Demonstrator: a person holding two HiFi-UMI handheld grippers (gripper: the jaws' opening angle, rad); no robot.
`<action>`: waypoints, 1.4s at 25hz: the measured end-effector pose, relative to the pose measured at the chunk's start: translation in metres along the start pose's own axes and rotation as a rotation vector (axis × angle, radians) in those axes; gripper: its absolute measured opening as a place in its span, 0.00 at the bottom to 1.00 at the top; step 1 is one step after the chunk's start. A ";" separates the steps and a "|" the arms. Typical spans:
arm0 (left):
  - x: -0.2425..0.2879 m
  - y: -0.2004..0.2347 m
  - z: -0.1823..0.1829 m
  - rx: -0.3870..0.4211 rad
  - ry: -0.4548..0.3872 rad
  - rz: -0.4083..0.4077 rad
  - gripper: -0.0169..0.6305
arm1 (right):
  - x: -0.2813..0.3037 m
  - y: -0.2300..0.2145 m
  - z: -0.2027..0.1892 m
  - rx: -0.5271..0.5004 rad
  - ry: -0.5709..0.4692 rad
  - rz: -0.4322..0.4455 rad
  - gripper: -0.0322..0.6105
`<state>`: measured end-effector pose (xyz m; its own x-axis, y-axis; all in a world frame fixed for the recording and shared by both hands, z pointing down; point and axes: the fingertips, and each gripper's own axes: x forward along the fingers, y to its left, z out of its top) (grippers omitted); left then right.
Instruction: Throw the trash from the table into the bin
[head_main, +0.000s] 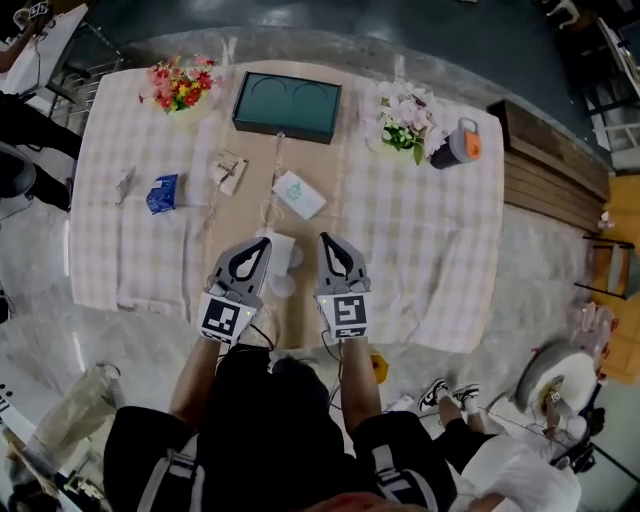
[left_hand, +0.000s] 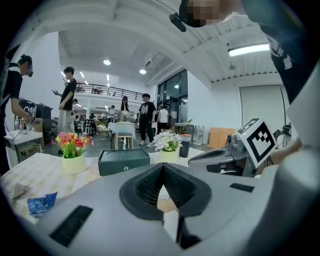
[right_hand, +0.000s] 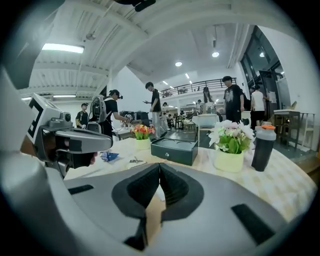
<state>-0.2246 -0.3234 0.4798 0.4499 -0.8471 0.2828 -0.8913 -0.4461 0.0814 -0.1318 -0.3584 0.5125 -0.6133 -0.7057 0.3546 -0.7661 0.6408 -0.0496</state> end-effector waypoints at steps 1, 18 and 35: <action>0.003 0.004 -0.003 -0.005 0.004 0.001 0.03 | 0.006 0.000 -0.005 0.001 0.012 0.003 0.06; 0.035 0.045 -0.041 -0.076 0.063 0.001 0.03 | 0.088 -0.012 -0.076 -0.039 0.181 0.071 0.58; 0.045 0.046 -0.045 -0.072 0.092 -0.015 0.03 | 0.099 -0.021 -0.087 -0.009 0.229 0.065 0.55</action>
<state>-0.2477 -0.3688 0.5393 0.4593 -0.8087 0.3676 -0.8876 -0.4342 0.1537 -0.1599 -0.4159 0.6299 -0.6010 -0.5768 0.5532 -0.7239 0.6862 -0.0710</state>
